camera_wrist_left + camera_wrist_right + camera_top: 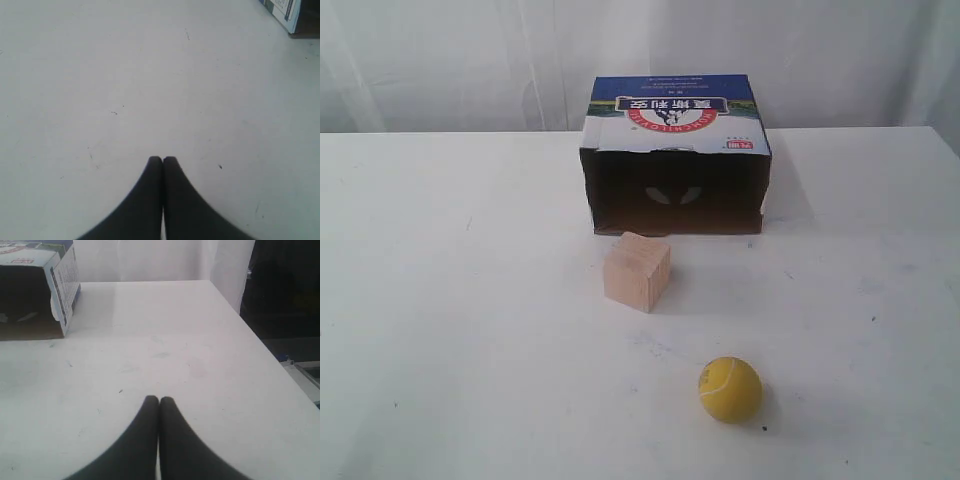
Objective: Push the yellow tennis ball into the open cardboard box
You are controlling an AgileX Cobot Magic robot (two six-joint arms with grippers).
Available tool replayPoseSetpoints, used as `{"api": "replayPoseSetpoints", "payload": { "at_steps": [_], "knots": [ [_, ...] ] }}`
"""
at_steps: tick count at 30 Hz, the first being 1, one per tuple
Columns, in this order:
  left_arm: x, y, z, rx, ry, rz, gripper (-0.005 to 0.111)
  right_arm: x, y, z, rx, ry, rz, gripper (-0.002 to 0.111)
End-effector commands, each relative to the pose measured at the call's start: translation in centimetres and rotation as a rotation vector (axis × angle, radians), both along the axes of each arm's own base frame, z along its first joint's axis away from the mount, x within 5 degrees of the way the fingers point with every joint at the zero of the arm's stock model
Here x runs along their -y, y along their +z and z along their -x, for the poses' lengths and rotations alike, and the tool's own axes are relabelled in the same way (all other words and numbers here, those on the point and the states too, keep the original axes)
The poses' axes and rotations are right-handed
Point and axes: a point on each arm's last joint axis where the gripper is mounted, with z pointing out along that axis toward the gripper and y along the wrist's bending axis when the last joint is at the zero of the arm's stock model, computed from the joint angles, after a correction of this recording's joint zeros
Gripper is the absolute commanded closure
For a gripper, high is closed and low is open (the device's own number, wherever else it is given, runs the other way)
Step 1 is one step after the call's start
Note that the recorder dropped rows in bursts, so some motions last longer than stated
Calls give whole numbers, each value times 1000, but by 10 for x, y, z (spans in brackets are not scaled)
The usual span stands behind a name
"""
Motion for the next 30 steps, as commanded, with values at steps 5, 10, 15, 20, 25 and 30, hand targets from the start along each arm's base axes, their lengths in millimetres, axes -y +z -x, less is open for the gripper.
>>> {"api": "replayPoseSetpoints", "payload": {
  "at_steps": [5, 10, 15, 20, 25, 30],
  "knots": [
    [0, -1, 0, -1, -4, 2, 107, 0, 1, 0, 12, 3, 13, 108],
    [0, -1, 0, -1, -4, 2, 107, 2, 5, 0, 38, 16, 151, 108],
    [0, -1, 0, -1, -4, 2, 107, -2, 33, -2, 367, 22, -34, 108],
    [0, -1, 0, -1, -4, 2, 107, -3, 60, 5, 678, 41, -54, 108],
    [0, -1, 0, -1, -4, 2, 107, 0, 99, 27, 1081, 149, -544, 108],
    [0, -1, 0, -1, -4, 2, 107, -10, 212, 34, 1174, 263, -391, 108]
  ]
}}
